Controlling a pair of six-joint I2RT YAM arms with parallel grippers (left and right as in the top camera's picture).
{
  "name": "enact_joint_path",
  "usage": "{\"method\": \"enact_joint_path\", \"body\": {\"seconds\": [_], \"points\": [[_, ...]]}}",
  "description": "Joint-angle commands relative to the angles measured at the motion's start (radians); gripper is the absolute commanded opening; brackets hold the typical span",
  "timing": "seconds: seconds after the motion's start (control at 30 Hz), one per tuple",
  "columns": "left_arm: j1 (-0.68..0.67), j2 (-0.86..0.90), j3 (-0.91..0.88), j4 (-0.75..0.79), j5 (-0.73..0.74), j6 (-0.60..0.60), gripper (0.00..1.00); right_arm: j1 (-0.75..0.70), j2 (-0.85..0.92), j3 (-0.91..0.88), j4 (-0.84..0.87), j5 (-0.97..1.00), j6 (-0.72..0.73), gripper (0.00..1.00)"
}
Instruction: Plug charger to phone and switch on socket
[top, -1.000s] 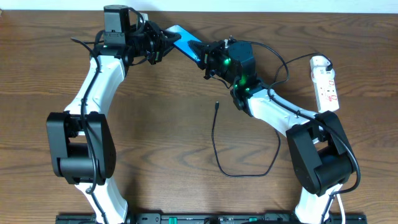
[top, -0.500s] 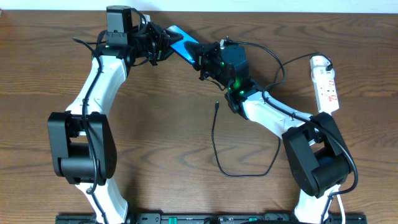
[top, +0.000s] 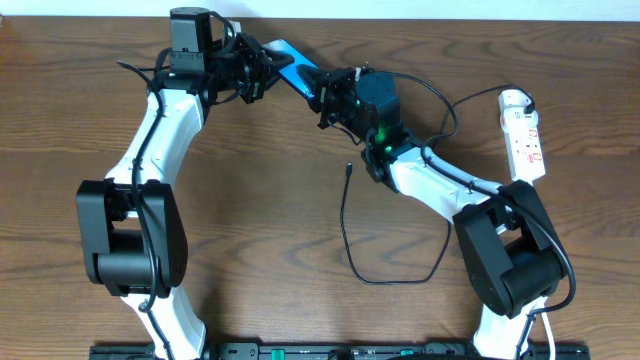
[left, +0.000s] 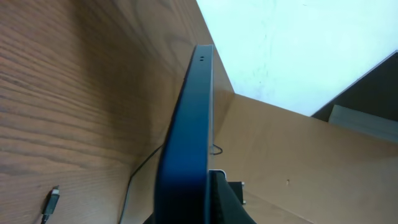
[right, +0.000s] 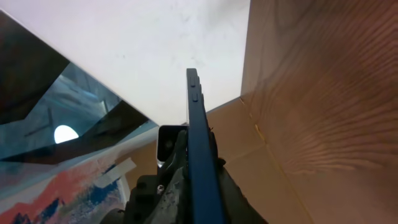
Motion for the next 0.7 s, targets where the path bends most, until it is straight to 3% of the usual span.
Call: {"method": "enact_joint_path", "body": {"seconds": [0.0, 0.4, 0.47, 0.67], "points": [[-0.013, -0.016, 0.001, 0.002, 0.012, 0.031, 0.07, 0.024, -0.023, 0.018, 0.008, -0.035, -0.037, 0.17], [-0.013, -0.016, 0.001, 0.002, 0.017, 0.031, 0.08, 0.002, -0.023, 0.018, 0.008, -0.02, -0.038, 0.49], [-0.013, -0.016, 0.001, 0.002, 0.019, 0.032, 0.07, -0.007, -0.023, 0.018, 0.008, -0.02, -0.038, 0.51], [0.009, -0.016, 0.001, 0.001, 0.115, 0.158, 0.08, -0.067, -0.023, 0.018, 0.007, -0.028, -0.177, 0.61]]}}
